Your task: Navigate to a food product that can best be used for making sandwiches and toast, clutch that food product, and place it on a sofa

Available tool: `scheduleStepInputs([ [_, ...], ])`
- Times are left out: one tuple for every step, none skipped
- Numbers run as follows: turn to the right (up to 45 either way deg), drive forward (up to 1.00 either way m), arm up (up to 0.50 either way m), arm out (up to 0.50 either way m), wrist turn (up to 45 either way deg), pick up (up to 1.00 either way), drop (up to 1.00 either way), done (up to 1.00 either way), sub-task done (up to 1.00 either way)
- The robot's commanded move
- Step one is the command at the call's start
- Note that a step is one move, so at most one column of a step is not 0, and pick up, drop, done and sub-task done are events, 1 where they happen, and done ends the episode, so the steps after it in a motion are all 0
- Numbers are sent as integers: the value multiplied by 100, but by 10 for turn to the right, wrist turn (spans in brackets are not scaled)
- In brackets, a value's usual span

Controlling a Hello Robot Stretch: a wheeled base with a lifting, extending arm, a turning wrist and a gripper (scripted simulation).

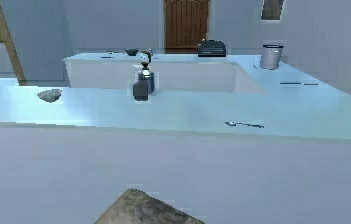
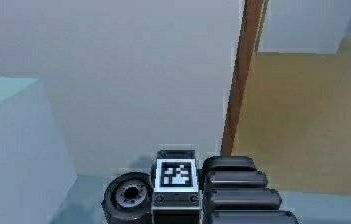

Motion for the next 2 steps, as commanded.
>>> scheduleStepInputs([
  [-210, 0, 0, 0, 0, 0, 0, 0, 0],
  [0, 30, 0, 0, 0, 0, 0, 0, 0],
])
